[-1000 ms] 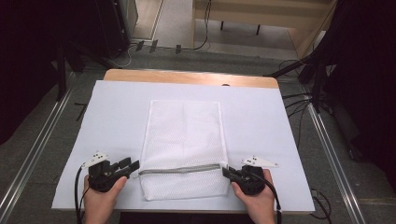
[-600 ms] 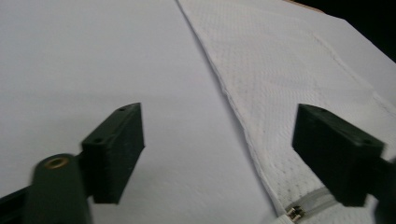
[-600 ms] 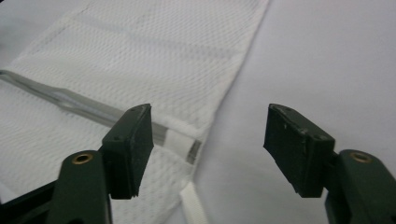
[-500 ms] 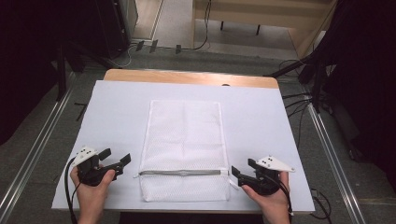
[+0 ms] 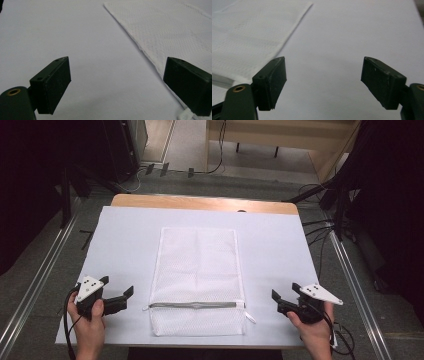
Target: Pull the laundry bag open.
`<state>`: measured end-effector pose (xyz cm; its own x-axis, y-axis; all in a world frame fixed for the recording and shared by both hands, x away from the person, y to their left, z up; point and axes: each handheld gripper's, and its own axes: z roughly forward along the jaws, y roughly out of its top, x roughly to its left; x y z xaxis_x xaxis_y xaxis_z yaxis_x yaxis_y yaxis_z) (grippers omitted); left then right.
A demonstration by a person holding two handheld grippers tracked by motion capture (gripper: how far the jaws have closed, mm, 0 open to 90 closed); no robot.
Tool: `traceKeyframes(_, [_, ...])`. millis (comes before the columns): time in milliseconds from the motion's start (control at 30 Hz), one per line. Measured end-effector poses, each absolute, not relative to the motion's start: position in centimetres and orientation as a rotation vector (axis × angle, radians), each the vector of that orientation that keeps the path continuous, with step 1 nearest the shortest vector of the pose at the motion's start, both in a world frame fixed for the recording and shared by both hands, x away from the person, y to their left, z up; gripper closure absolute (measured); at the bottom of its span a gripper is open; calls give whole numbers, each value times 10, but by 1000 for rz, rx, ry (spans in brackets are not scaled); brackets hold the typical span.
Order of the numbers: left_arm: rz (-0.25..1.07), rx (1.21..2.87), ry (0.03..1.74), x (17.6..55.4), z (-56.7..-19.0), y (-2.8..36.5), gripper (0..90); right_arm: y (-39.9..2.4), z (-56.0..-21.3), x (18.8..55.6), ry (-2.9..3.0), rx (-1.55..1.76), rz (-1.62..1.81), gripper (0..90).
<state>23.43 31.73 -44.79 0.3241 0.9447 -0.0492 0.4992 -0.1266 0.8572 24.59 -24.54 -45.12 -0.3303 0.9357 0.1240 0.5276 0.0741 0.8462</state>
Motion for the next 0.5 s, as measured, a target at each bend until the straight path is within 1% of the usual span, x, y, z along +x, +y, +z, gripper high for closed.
traceKeyframes(33, [667, 1768, 1280, 234, -448, 318, 30, -250, -452, 246, 1885, 1452, 1171, 184])
traceKeyframes(100, [666, 1769, 1278, 234, -448, 320, 19, -260, -453, 246, 1876, 1450, 1176, 134])
traceKeyframes(200, [668, 1764, 1269, 234, -447, 323, 0, -272, -455, 245, 1833, 1485, 1162, 120])
traceKeyframes(333, [670, 1754, 1276, 234, -447, 327, 0, -281, -457, 244, 1789, 1509, 1141, 113])
traceKeyframes(500, [657, 1756, 1282, 235, -448, 328, 0, -278, -457, 242, 1806, 1476, 1139, 91])
